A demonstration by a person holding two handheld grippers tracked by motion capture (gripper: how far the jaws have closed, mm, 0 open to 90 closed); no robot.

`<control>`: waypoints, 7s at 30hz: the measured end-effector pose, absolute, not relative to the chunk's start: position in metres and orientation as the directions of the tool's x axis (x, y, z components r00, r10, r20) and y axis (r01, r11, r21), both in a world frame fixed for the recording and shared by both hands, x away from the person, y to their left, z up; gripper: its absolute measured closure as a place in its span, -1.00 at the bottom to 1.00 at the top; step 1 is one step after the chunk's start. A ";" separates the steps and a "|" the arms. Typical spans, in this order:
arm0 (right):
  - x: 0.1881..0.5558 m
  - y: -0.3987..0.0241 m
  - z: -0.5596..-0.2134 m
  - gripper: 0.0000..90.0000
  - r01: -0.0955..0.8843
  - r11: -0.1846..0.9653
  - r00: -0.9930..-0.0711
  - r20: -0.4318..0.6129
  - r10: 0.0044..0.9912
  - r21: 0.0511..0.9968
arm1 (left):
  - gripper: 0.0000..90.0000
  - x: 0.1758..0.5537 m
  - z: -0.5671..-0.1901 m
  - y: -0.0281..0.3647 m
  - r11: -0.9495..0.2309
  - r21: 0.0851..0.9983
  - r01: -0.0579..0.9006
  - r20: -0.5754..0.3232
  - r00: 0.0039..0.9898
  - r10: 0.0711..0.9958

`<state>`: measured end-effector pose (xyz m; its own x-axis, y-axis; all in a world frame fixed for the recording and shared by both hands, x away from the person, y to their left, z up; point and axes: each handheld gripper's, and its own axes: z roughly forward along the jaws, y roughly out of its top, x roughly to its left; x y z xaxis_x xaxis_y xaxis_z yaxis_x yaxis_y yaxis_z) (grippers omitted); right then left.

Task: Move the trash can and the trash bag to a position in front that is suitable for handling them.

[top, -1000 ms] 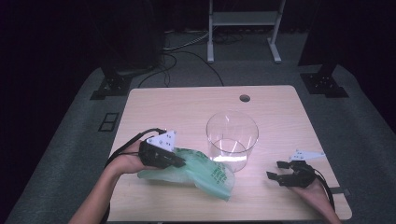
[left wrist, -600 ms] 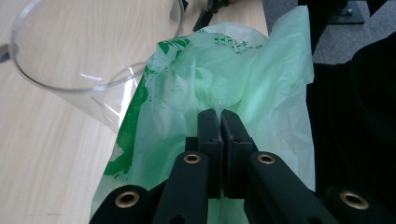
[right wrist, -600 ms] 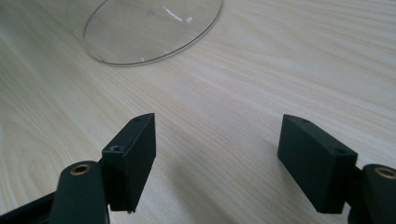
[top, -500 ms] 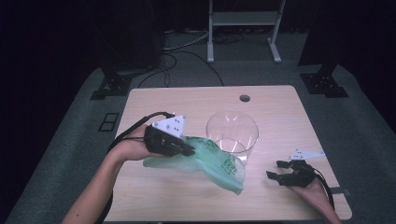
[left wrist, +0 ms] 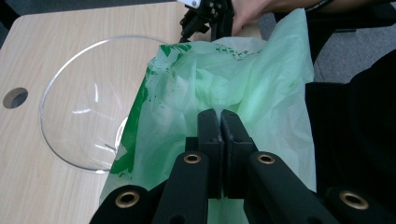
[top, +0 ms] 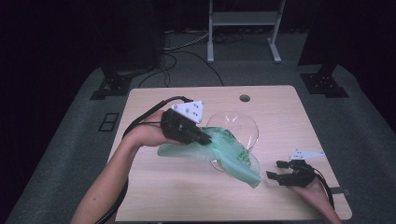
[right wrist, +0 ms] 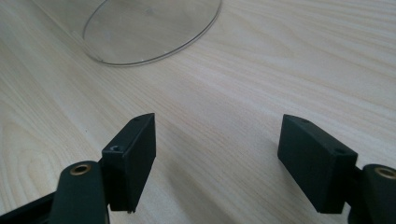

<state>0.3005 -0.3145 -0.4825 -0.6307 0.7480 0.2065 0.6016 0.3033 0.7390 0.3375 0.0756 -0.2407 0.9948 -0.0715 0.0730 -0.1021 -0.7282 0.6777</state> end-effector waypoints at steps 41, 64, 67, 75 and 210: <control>0.299 -0.326 -0.472 -0.39 0.575 0.254 -0.622 0.215 0.753 0.778 | 0.95 0.399 -0.207 -0.049 -0.587 0.803 -0.105 0.063 0.994 -0.092; 0.297 -0.326 -0.472 -0.39 0.574 0.252 -0.621 0.215 0.753 0.779 | 0.94 0.415 -0.318 -0.013 -0.624 0.780 0.053 -0.038 0.999 0.037; 0.297 -0.325 -0.472 -0.39 0.573 0.252 -0.622 0.214 0.753 0.780 | 0.94 0.411 -0.323 -0.011 -0.645 0.763 0.041 -0.029 0.999 0.029; 0.296 -0.325 -0.472 -0.39 0.573 0.255 -0.622 0.212 0.753 0.779 | 0.93 0.399 -0.335 -0.003 -0.699 0.715 0.016 -0.011 1.000 0.012; 0.314 -0.283 -0.370 -0.10 0.184 0.512 -0.948 0.014 0.317 0.839 | 0.99 0.356 -0.247 0.068 -0.724 0.673 -0.154 0.203 0.979 -0.019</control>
